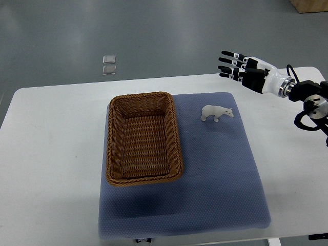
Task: Place white bear in brown basket with right hand
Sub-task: 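Move the right hand forward toward the white bear figurine, then lower the right hand over the white bear, fingers open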
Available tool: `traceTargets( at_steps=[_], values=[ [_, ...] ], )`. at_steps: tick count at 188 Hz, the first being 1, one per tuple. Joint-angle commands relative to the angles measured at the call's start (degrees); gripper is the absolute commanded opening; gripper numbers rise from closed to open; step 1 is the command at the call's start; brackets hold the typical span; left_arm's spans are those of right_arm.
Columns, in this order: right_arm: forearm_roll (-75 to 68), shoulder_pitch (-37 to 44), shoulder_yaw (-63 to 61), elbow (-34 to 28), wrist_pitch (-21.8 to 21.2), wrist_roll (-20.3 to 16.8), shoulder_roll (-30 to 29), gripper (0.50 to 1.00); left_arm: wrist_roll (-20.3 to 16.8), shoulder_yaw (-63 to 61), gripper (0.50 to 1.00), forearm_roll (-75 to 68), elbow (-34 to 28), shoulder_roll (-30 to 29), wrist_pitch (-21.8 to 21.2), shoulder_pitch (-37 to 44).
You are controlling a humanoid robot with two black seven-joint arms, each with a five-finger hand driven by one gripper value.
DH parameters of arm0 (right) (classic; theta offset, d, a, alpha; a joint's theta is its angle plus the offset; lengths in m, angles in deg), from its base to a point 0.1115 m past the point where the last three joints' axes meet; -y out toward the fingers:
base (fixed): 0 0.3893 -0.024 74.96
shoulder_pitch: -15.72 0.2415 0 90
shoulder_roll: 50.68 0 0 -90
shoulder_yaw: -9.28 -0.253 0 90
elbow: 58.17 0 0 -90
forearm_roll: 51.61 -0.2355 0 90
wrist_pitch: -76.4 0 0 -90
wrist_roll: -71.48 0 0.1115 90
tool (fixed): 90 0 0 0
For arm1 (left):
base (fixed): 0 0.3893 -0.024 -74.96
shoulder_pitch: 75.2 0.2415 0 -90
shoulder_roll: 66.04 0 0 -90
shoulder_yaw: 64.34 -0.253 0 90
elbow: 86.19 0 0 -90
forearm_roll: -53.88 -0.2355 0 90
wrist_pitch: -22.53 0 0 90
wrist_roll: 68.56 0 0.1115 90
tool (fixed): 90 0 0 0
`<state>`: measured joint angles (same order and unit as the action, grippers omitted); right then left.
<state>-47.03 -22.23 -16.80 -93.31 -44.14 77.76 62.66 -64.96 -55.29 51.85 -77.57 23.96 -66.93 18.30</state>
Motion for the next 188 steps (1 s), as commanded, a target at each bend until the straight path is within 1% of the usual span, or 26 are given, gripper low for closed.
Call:
traceTargets(
  at_steps=[1, 19, 44, 60, 90, 127, 147, 164, 172, 188],
  values=[
    [3.4, 1.4, 0.2, 0.0, -0.8, 1.7, 0.9, 0.928, 0.0, 0.0, 1.0, 0.0, 0.0, 0.0, 0.0, -0.1],
    [10.3, 1.8, 0.2, -0.1, -1.3, 4.5, 1.0, 0.928, 0.0, 0.0, 1.0, 0.0, 0.0, 0.0, 0.0, 0.0],
    [25.9, 3.1, 0.2, -0.2, -1.3, 8.8, 1.1, 0.928, 0.0, 0.0, 1.0, 0.0, 0.0, 0.0, 0.0, 0.0],
    [34.6, 3.4, 0.2, -0.3, -1.3, 10.8, 1.0, 0.928, 0.0, 0.0, 1.0, 0.0, 0.0, 0.0, 0.0, 0.0],
    [52.4, 6.4, 1.0, -0.3, -1.3, 14.0, 1.0, 0.928, 0.0, 0.0, 1.0, 0.0, 0.0, 0.0, 0.0, 0.0],
    [63.6, 8.8, 1.3, -0.3, -0.8, 14.3, -0.1, 0.928, 0.0, 0.0, 1.0, 0.0, 0.0, 0.0, 0.0, 0.0],
    [65.8, 9.0, 1.2, -0.3, -0.4, 14.3, -0.8, 0.928, 0.0, 0.0, 1.0, 0.0, 0.0, 0.0, 0.0, 0.0],
    [66.8, 9.1, 2.5, -0.2, -0.1, 14.3, -2.5, 0.928, 0.0, 0.0, 1.0, 0.0, 0.0, 0.0, 0.0, 0.0],
    [67.1, 9.1, 3.8, -0.2, 0.7, 14.3, -2.9, 0.928, 0.0, 0.0, 1.0, 0.0, 0.0, 0.0, 0.0, 0.0],
    [67.4, 9.1, 6.7, -0.2, 3.6, 14.3, -3.3, 0.928, 0.0, 0.0, 1.0, 0.0, 0.0, 0.0, 0.0, 0.0]
  ],
)
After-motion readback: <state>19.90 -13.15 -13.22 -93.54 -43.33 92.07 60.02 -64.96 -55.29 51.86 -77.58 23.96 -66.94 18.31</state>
